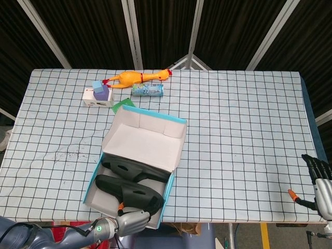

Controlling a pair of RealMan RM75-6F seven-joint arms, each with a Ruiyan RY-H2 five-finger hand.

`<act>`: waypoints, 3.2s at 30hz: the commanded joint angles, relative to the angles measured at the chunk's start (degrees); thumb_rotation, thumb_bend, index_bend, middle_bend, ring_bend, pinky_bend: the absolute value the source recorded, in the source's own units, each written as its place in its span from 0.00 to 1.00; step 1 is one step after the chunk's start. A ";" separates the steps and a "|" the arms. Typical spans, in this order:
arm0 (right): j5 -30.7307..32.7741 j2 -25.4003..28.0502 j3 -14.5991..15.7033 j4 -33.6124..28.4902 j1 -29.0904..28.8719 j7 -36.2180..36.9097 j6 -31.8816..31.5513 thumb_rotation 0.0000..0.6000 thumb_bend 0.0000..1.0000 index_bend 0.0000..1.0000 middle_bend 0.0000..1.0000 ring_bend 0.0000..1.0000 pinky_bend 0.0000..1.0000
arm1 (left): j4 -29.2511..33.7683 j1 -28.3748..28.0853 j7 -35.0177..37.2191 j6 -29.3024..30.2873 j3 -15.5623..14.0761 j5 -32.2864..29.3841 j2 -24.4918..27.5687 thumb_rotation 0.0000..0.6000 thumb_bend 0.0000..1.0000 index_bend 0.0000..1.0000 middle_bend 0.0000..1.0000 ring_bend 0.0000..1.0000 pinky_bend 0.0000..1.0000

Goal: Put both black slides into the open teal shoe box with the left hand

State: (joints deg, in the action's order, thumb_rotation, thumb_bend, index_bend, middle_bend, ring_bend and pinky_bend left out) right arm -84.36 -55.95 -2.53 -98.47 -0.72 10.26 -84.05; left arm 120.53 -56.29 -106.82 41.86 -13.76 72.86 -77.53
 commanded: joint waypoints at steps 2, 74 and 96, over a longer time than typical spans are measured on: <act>0.01 -0.03 -0.02 0.08 0.04 0.12 -0.07 1.00 0.25 0.05 0.09 0.07 0.04 | 0.15 -0.65 -0.38 1.94 -0.04 -1.58 -0.32 1.00 0.53 0.46 0.60 0.13 0.12; 0.22 0.51 0.11 -0.31 0.17 0.79 0.40 1.00 0.25 0.05 0.09 0.07 0.04 | 2.95 -10.61 1.33 14.29 2.20 -4.22 5.27 0.96 0.24 0.05 0.05 0.03 0.12; -1.04 0.20 0.02 -0.28 0.89 -0.30 -1.80 1.00 0.25 0.05 0.09 0.07 0.04 | 5.64 36.65 62.15 65.34 -8.37 19.17 23.98 1.00 0.26 0.06 0.15 0.07 0.13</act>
State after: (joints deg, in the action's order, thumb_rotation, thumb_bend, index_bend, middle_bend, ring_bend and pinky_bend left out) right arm -85.17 -55.66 -2.55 -98.60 0.15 10.41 -85.68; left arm 132.30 -32.80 -71.80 98.35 -18.81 92.38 -55.49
